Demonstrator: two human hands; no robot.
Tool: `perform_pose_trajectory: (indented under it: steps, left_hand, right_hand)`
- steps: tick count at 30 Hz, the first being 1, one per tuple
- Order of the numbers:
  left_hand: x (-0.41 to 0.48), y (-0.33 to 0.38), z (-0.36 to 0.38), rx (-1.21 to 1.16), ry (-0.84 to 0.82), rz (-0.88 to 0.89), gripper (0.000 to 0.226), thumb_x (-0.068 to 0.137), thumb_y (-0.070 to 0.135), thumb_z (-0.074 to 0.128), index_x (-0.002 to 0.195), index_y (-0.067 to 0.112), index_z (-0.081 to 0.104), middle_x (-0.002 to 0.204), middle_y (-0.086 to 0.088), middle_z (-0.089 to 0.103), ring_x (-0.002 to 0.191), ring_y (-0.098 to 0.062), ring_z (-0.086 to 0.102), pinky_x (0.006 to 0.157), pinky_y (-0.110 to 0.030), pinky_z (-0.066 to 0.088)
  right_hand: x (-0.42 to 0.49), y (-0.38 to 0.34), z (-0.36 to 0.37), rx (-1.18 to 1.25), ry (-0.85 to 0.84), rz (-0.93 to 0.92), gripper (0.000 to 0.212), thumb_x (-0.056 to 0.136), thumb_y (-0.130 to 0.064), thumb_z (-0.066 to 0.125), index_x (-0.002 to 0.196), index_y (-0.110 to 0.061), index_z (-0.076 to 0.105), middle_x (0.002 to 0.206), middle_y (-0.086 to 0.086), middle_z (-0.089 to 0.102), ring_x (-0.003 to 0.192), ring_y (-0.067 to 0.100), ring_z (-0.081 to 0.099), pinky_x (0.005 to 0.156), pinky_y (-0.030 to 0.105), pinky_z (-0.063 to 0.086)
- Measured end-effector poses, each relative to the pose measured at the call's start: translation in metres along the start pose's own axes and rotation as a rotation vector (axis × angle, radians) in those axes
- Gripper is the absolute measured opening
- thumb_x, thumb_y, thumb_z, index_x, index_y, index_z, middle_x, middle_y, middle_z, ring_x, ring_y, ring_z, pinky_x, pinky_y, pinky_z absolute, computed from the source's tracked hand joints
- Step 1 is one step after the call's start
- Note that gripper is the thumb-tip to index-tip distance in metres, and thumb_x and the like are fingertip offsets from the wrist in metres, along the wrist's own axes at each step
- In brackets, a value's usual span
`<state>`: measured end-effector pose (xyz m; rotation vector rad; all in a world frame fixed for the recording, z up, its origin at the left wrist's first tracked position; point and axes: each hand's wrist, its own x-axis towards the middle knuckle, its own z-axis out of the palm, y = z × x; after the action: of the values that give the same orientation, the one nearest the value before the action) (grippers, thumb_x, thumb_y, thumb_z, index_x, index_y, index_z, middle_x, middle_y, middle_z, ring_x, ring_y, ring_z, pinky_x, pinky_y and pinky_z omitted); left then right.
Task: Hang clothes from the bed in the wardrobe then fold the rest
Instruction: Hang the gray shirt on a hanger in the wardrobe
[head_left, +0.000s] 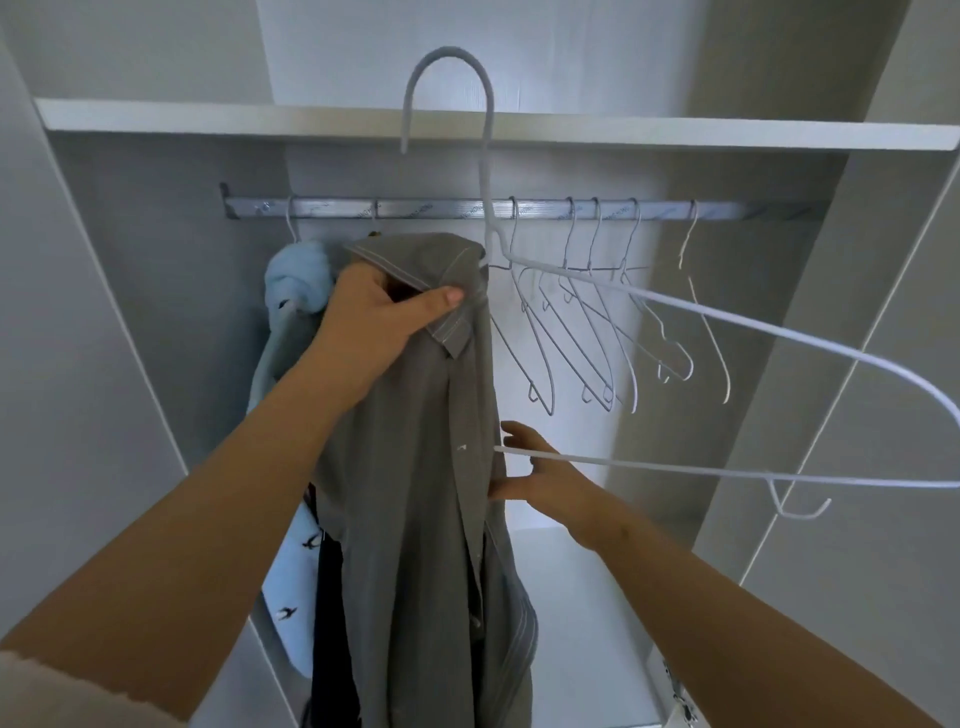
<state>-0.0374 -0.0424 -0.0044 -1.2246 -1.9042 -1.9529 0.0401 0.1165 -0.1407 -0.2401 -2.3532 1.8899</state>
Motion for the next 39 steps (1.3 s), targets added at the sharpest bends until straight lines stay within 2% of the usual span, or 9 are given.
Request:
perform_pose_trajectory:
  steps: [5, 9, 13, 18, 23, 29, 31, 35, 39]
  left_hand:
    - [0.003, 0.000, -0.006, -0.040, -0.027, -0.009, 0.021, 0.080, 0.005, 0.067, 0.087, 0.025, 0.064, 0.079, 0.020, 0.069, 0.079, 0.003, 0.066, 0.072, -0.012, 0.051]
    - [0.001, -0.003, -0.002, -0.045, -0.066, 0.002, 0.025, 0.080, 0.002, 0.066, 0.090, 0.025, 0.064, 0.080, 0.022, 0.070, 0.084, 0.003, 0.066, 0.072, -0.010, 0.049]
    - [0.000, -0.004, -0.002, -0.041, -0.037, 0.009, 0.024, 0.081, 0.002, 0.065, 0.089, 0.024, 0.064, 0.079, 0.022, 0.070, 0.083, 0.004, 0.066, 0.072, -0.010, 0.049]
    - [0.000, -0.002, -0.009, 0.020, 0.024, 0.049, 0.023, 0.083, 0.005, 0.066, 0.087, 0.027, 0.065, 0.078, 0.026, 0.069, 0.083, 0.006, 0.065, 0.073, -0.010, 0.049]
    - [-0.007, -0.013, -0.032, 0.004, 0.041, -0.046, 0.029, 0.070, 0.010, 0.074, 0.098, 0.011, 0.064, 0.095, 0.006, 0.069, 0.096, -0.013, 0.065, 0.086, -0.026, 0.051]
    - [-0.016, -0.036, -0.048, 0.181, -0.050, -0.057, 0.027, 0.069, -0.005, 0.073, 0.086, 0.015, 0.066, 0.082, 0.016, 0.071, 0.081, 0.002, 0.065, 0.074, -0.012, 0.051]
    - [-0.017, -0.043, -0.049, 0.241, -0.101, -0.032, 0.024, 0.070, -0.004, 0.073, 0.091, 0.008, 0.068, 0.084, 0.014, 0.071, 0.086, -0.004, 0.066, 0.080, -0.018, 0.051]
    - [-0.018, -0.054, -0.049, 0.389, -0.094, 0.023, 0.029, 0.075, 0.000, 0.072, 0.103, 0.001, 0.067, 0.100, -0.003, 0.067, 0.095, -0.014, 0.063, 0.089, -0.024, 0.048]
    - [-0.020, -0.057, -0.045, 0.597, -0.097, 0.232, 0.028, 0.077, -0.004, 0.071, 0.104, -0.001, 0.067, 0.101, -0.005, 0.065, 0.093, -0.011, 0.061, 0.084, -0.003, 0.041]
  right_hand:
    - [-0.001, -0.002, 0.002, -0.017, -0.067, 0.012, 0.085, 0.079, 0.003, 0.068, 0.145, -0.024, 0.021, 0.147, 0.002, 0.031, 0.134, 0.028, 0.035, 0.105, 0.038, 0.038]
    - [-0.003, -0.017, 0.006, 0.012, -0.010, -0.042, 0.077, 0.076, -0.018, 0.073, 0.141, -0.014, 0.031, 0.134, -0.003, 0.046, 0.121, 0.016, 0.047, 0.105, 0.039, 0.041]
    - [-0.014, -0.009, 0.001, 0.011, 0.050, 0.031, 0.042, 0.077, -0.004, 0.070, 0.118, -0.006, 0.059, 0.114, 0.013, 0.065, 0.107, 0.028, 0.061, 0.098, 0.042, 0.048]
    - [-0.025, 0.017, -0.011, -0.399, -0.146, 0.376, 0.044, 0.077, -0.012, 0.070, 0.119, -0.005, 0.061, 0.119, 0.010, 0.063, 0.109, 0.025, 0.059, 0.100, 0.037, 0.046]
    - [-0.027, 0.018, -0.037, -0.457, 0.086, 0.336, 0.024, 0.084, -0.021, 0.063, 0.107, -0.016, 0.066, 0.107, 0.004, 0.065, 0.095, 0.015, 0.058, 0.088, 0.030, 0.047]
    - [-0.032, 0.002, -0.063, -0.480, 0.227, 0.216, 0.008, 0.090, -0.015, 0.056, 0.086, -0.013, 0.062, 0.086, 0.006, 0.061, 0.087, 0.021, 0.054, 0.081, 0.036, 0.046]
    - [-0.033, -0.002, -0.068, -0.497, 0.268, 0.214, 0.015, 0.090, -0.020, 0.055, 0.076, -0.018, 0.057, 0.079, 0.001, 0.059, 0.079, 0.019, 0.053, 0.070, 0.030, 0.044]
    - [-0.032, -0.009, -0.072, -0.535, 0.328, 0.255, 0.016, 0.093, -0.020, 0.050, 0.093, -0.009, 0.062, 0.095, 0.010, 0.062, 0.082, 0.020, 0.052, 0.067, 0.025, 0.038]
    - [-0.034, -0.010, -0.074, -0.552, 0.331, 0.313, 0.027, 0.089, -0.026, 0.059, 0.100, -0.002, 0.067, 0.100, 0.015, 0.066, 0.085, 0.023, 0.056, 0.077, 0.030, 0.043]
